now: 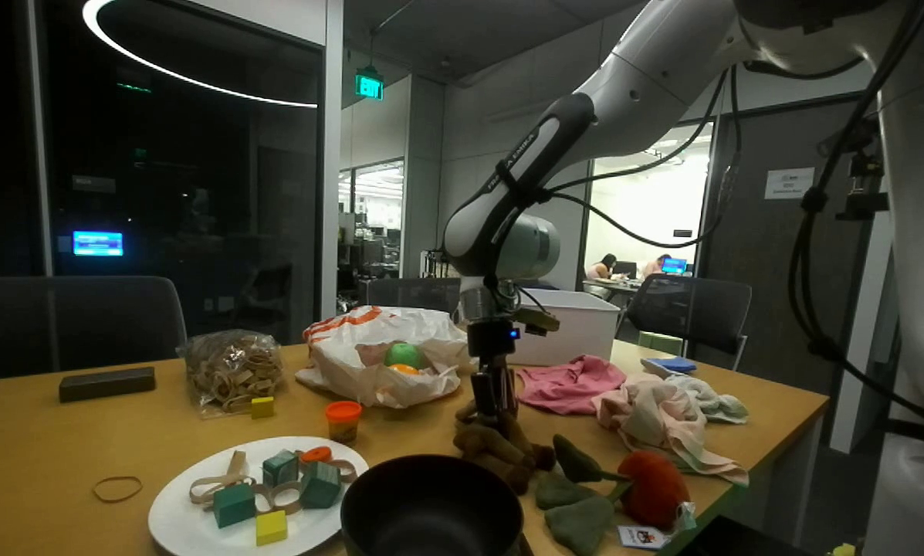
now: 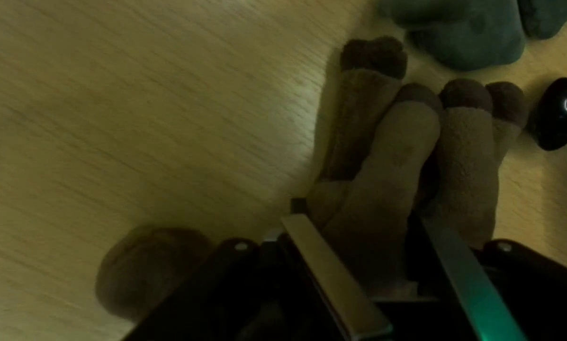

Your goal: Push the plastic backward, then put the apple and moose toy in the plastic bag

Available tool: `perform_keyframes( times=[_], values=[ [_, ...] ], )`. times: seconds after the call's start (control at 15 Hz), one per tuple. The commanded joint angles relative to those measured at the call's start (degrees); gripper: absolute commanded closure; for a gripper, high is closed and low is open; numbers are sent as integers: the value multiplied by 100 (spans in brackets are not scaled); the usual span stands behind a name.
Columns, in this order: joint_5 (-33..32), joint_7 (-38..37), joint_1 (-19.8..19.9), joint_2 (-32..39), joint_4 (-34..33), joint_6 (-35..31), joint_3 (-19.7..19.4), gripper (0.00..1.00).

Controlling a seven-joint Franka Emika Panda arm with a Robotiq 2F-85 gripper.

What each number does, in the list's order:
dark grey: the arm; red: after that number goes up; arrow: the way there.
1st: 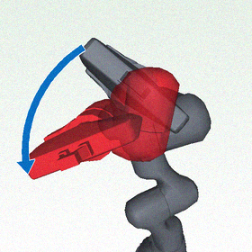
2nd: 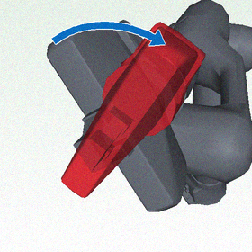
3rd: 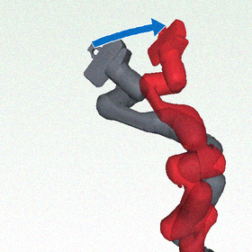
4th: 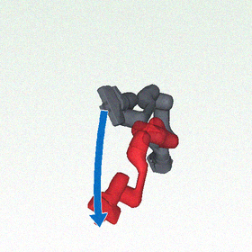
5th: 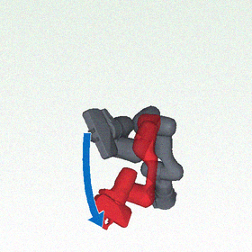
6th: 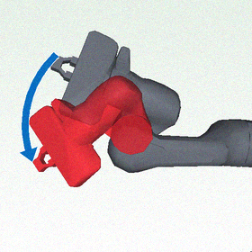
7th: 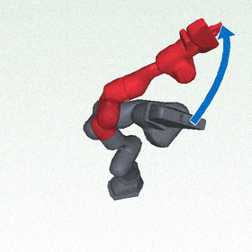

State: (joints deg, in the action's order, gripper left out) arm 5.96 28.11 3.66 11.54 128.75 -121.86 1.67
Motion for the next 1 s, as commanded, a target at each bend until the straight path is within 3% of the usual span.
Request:
perform_keyframes(
  times=[0.0,0.13,0.6,0.93],
  values=[
    [38,-184,-7,-165,75,-294,-13,86],
    [-2,-268,-16,-319,111,-499,-26,91],
    [-291,-714,-114,-1048,311,-1857,-52,89],
    [-1189,-1735,-253,-1126,179,-2962,-58,90]
  ],
)
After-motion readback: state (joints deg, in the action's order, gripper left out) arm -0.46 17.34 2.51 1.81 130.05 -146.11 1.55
